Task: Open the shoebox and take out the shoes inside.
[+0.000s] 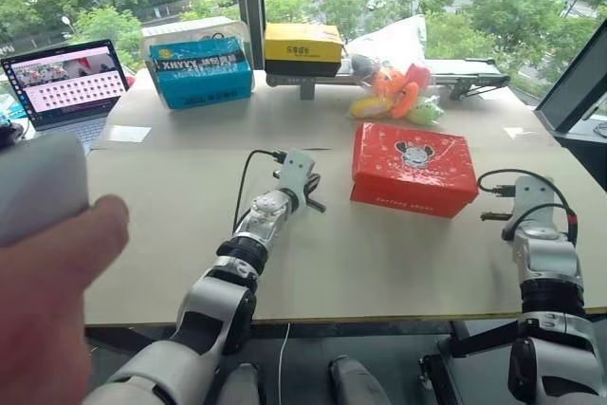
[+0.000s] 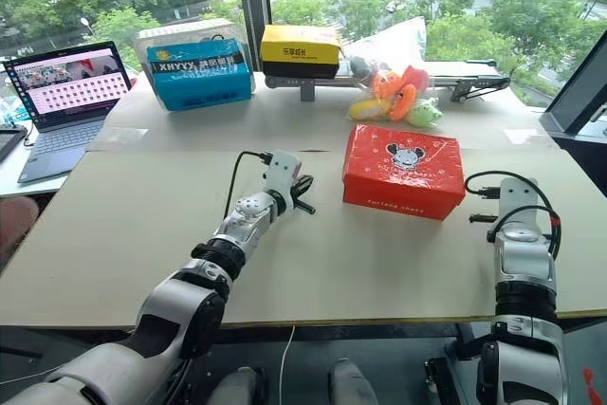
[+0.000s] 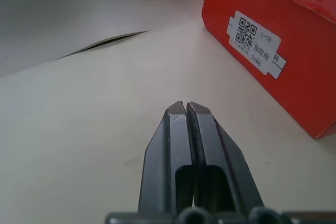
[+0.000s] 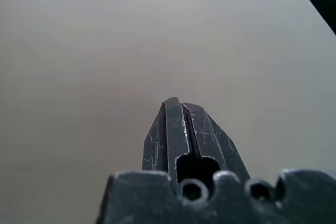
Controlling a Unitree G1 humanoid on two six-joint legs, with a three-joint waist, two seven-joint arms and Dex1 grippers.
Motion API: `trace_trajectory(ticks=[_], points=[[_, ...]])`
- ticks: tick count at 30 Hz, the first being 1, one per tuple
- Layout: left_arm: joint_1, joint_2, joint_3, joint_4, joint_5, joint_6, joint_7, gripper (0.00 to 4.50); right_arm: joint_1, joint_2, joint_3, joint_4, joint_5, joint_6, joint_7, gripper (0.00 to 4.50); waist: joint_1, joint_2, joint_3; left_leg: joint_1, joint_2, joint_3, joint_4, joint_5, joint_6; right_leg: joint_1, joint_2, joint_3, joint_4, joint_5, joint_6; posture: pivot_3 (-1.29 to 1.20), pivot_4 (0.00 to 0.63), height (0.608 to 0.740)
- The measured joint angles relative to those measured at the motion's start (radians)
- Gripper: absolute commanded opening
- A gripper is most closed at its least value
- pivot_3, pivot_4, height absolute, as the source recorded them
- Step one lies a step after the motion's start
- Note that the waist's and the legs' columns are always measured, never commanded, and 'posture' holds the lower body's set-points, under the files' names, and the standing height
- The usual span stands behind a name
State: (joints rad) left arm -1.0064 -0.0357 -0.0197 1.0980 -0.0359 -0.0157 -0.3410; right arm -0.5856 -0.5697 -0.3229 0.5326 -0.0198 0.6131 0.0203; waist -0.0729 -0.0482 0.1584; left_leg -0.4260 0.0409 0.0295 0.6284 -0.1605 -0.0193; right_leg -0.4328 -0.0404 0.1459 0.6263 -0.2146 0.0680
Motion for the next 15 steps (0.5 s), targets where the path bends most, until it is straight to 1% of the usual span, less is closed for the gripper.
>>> trace_trajectory(ticks=[5,9,11,15], points=[[-0.05,-0.072,-0.012,0.058,0.009,-0.005,-0.023,0.06,-0.044,0.007,0.055,0.046,0.024,-0.067,0.114,0.0,-0.01,0.0,0.0,0.0,-0.001,-0.001,-0.001,0.0,0.0,0.0,0.0,0.0,0.0,0.0,0.0,0.0,0.15,0.716],[-0.06,-0.075,-0.015,0.072,0.018,-0.01,-0.036,0.06,-0.051,0.016,0.1,0.04,0.054,-0.083,0.217,0.0,-0.02,0.0,0.0,0.0,-0.002,-0.004,-0.001,0.0,0.0,0.0,0.0,0.0,0.0,0.0,0.001,0.0,0.15,0.716],[-0.06,-0.075,-0.017,0.074,0.02,-0.012,-0.045,0.06,-0.05,0.028,0.116,0.012,0.08,-0.076,0.269,0.0,-0.021,0.0,0.0,0.0,-0.003,-0.004,-0.001,0.0,0.0,0.0,-0.002,0.0,0.0,0.0,0.001,0.0,0.15,0.716],[-0.061,-0.067,0.001,0.075,0.022,-0.013,-0.04,0.06,-0.004,0.037,0.112,-0.126,0.14,-0.012,0.372,0.0,-0.022,0.0,0.0,-0.002,-0.005,-0.005,0.0,0.0,0.0,0.0,-0.003,-0.001,0.0,-0.001,0.003,0.0,0.15,0.716]])
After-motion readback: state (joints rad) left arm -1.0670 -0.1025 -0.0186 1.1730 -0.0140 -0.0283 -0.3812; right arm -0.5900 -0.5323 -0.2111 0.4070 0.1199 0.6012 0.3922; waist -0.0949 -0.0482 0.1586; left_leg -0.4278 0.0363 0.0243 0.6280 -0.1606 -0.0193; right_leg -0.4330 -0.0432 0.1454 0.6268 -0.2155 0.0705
